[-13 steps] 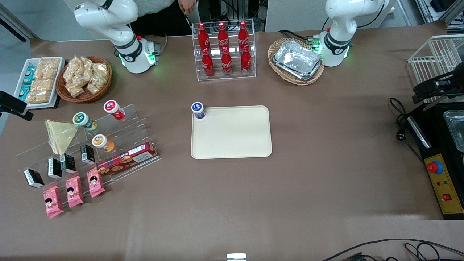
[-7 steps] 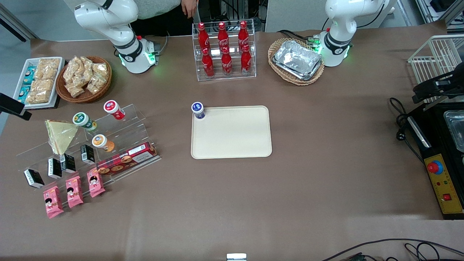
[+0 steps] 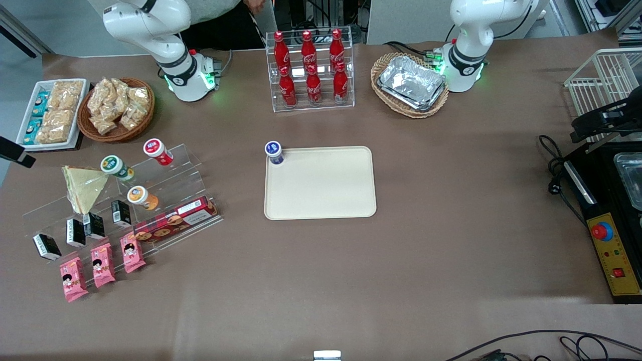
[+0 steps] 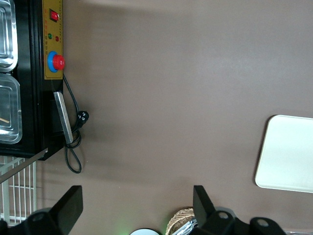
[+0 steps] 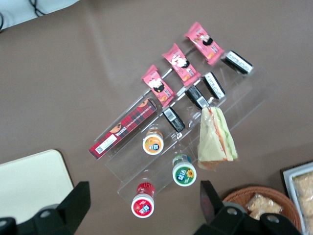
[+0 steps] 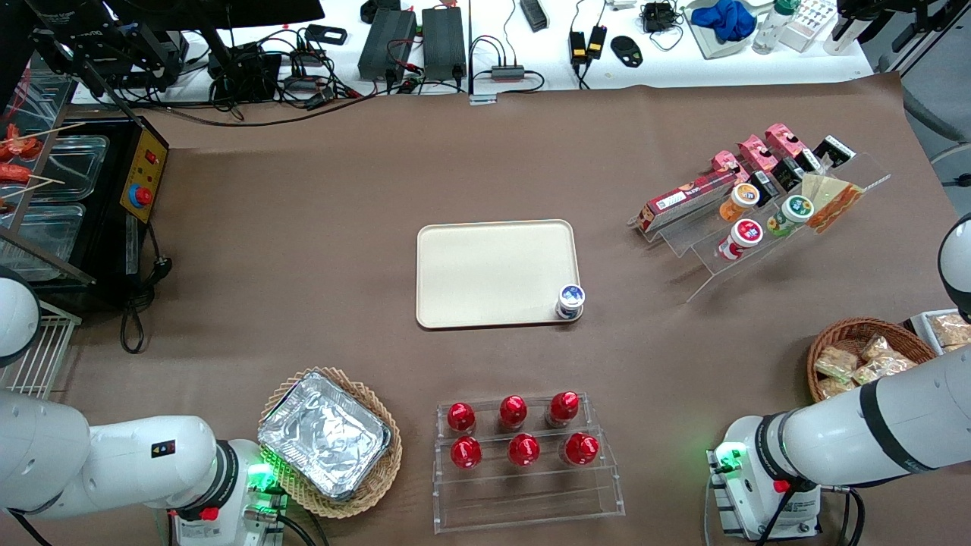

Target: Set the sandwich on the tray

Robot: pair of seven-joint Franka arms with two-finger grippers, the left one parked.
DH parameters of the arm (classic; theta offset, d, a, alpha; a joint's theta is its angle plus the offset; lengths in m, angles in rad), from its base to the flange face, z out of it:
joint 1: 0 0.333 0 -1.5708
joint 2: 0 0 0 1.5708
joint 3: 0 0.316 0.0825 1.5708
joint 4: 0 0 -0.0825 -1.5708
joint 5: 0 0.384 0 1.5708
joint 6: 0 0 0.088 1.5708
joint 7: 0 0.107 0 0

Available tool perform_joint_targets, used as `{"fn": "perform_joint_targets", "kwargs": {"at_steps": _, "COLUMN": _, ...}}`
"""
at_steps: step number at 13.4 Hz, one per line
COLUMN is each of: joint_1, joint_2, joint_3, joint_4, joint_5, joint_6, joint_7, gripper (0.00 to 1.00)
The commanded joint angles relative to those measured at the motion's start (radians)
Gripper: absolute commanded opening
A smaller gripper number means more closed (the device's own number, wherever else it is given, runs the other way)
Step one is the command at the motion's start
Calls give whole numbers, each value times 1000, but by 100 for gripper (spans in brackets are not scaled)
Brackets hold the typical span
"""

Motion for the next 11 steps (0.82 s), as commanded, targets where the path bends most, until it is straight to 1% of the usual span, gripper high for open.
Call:
{"fn": "perform_joint_targets", "kwargs": {"at_steps": 1, "joint_1": -3, "joint_2": -9, "joint_3": -8, "joint_4": -6, "joint_5": -8, "joint_6": -30, "joint_7": 99, "gripper": 100}}
{"fn": "perform_joint_targets", "kwargs": {"at_steps": 3, "joint_1": -3, "joint_2": -7, "joint_3": -6, "joint_4": -9, "joint_5": -13, "joint_6": -35, "joint_7": 248, "gripper": 100}}
{"fn": "perform_joint_targets", "kwargs": {"at_steps": 4, "joint_1": -4, "joint_2": -6, "joint_3": -6, "joint_4": -9, "joint_5": -12, "joint_6": -43, "joint_7": 294, "gripper": 100}}
{"fn": "perform_joint_targets", "kwargs": {"at_steps": 5, "joint_1": -9, "joint_2": -6, "joint_3": -8, "joint_4": -9, "joint_5": -16, "joint_6": -44, "joint_7": 291, "gripper": 100}}
{"fn": "perform_joint_targets", "kwargs": {"at_steps": 7, "joint_1": -23, "joint_2": -4, "joint_3": -8, "joint_4": -9, "joint_5": -21, "joint_6": -93, "joint_7": 278, "gripper": 100}}
{"fn": "perform_joint_targets", "kwargs": {"at_steps": 9, "joint_1": -63, "joint_2": -1, "joint_3": -8, "joint_4": -9, "joint_5": -21, "joint_6": -110, "joint_7": 261, "gripper": 100}}
{"fn": "perform_joint_targets", "kwargs": {"at_steps": 10, "joint_1": -93, "joint_2": 5, "joint_3": -8, "joint_4": -11, "joint_5": -21, "joint_6": -110, "joint_7": 223, "gripper": 100}}
{"fn": "perform_joint_targets", "kwargs": {"at_steps": 11, "joint_1": -127, "joint_2": 16, "joint_3": -6, "joint_4": -12, "joint_5": -21, "joint_6": -110, "joint_7": 149, "gripper": 100}}
